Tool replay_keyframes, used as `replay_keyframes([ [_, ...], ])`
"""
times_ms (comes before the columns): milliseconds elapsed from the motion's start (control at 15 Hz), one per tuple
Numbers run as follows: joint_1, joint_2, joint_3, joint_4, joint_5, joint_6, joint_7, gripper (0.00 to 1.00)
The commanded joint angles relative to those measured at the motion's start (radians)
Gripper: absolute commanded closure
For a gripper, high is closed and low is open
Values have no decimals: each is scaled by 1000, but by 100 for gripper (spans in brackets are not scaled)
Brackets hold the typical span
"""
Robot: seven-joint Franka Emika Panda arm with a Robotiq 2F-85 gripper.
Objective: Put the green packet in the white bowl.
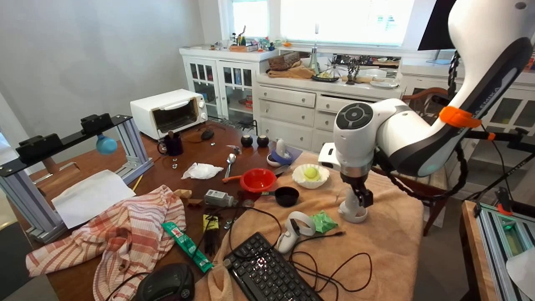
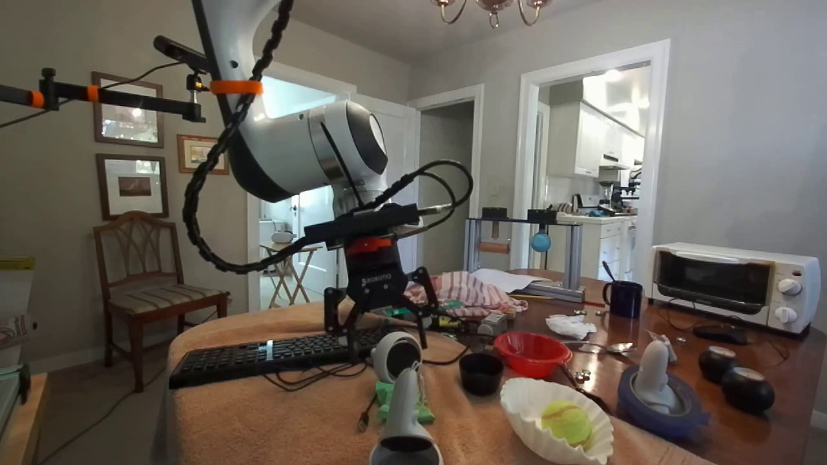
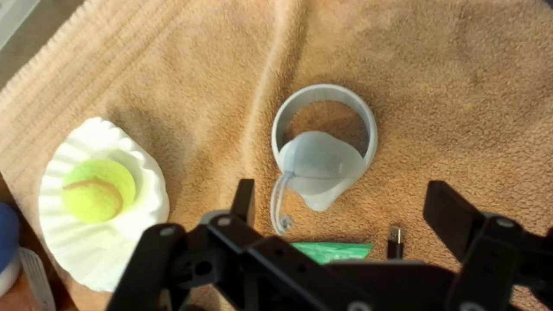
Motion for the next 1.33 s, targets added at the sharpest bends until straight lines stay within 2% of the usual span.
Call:
replay_keyframes([
  [0,7,146,-4,75,-6,112,-71,0],
  [467,9,323,1,212,22,126,-205,0],
  [600,9,354,2,246,31,115,-221,5],
  [733,20,378,-3,275,26,106,-217,17],
  [800,22,388,-3,286,24,104,-221,38],
  [933,26,401,-4,303,20,102,-223,43],
  [1133,30,416,-4,320,21,99,-226,67],
  [1267,33,413,-5,321,19,93,-224,77],
])
